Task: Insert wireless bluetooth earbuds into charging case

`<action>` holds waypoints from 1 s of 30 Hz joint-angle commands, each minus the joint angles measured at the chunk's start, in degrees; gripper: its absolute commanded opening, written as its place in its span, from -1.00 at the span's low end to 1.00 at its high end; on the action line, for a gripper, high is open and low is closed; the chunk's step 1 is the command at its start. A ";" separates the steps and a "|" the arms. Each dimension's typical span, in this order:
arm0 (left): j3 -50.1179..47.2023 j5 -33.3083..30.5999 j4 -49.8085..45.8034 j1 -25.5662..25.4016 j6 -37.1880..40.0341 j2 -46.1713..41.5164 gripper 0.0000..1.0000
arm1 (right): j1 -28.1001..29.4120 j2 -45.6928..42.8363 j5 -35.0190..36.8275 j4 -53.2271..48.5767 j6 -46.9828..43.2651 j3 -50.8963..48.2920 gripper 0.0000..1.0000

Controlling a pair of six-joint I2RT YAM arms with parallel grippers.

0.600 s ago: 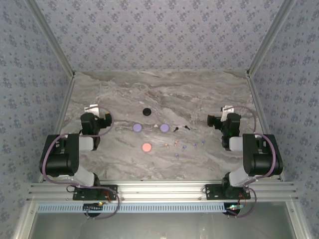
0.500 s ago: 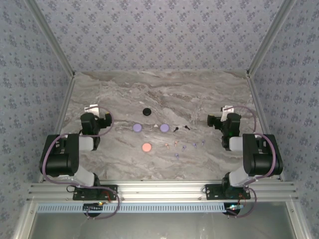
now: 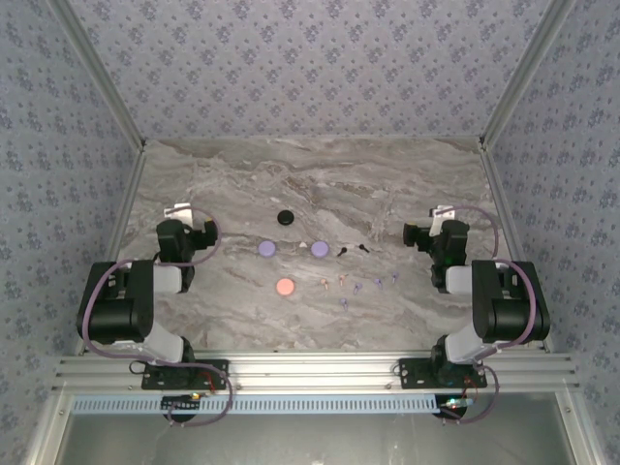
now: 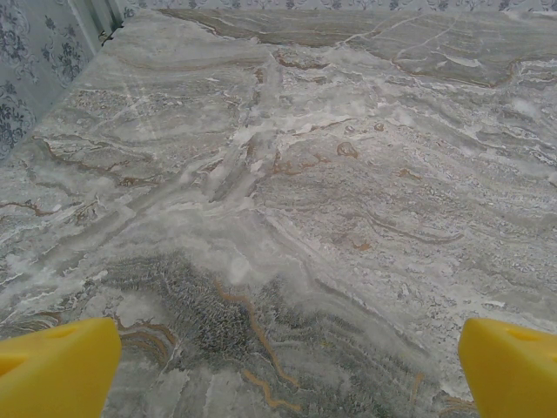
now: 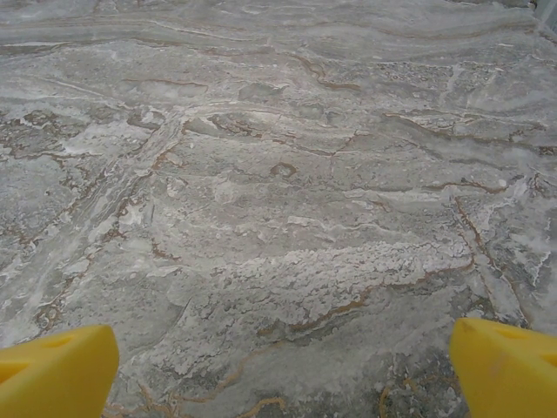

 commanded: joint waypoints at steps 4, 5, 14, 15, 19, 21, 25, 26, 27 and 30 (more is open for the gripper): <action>0.90 0.49 0.26 -0.25 -0.79 -0.02 0.99 | -0.53 -0.08 -0.82 1.26 -0.13 0.92 1.00; 0.74 0.47 0.48 -0.18 -0.79 -0.03 0.98 | -0.51 -0.09 -0.86 1.25 -0.13 0.92 1.00; 2.70 -3.94 -16.06 -0.89 -3.66 -17.76 0.98 | -1.74 -12.65 0.34 -13.37 1.89 3.64 1.00; 3.50 -3.09 -19.21 -0.95 -5.01 -20.17 0.98 | -1.70 -14.98 -0.56 -15.26 2.30 3.93 1.00; 7.39 0.50 -32.36 -1.84 -14.10 -27.23 0.99 | -0.55 -23.63 -3.56 -24.85 3.18 6.41 1.00; 9.63 3.96 -40.30 -2.68 -19.91 -29.58 0.99 | 0.69 -27.01 -6.10 -30.93 3.28 8.78 1.00; 10.19 7.00 -48.89 -5.89 -28.51 -33.39 0.99 | 5.52 -28.15 -11.60 -43.32 0.22 15.05 1.00; 10.09 8.33 -50.08 -6.06 -30.38 -33.75 0.98 | 6.79 -27.30 -12.26 -46.15 -0.74 16.67 1.00; 9.96 9.76 -51.28 -6.30 -32.08 -34.11 0.98 | 8.98 -25.92 -12.74 -49.50 -2.42 19.08 0.99; 9.18 13.04 -52.64 -6.45 -35.05 -34.74 0.99 | 14.58 -20.50 -12.71 -57.59 -6.83 25.45 1.00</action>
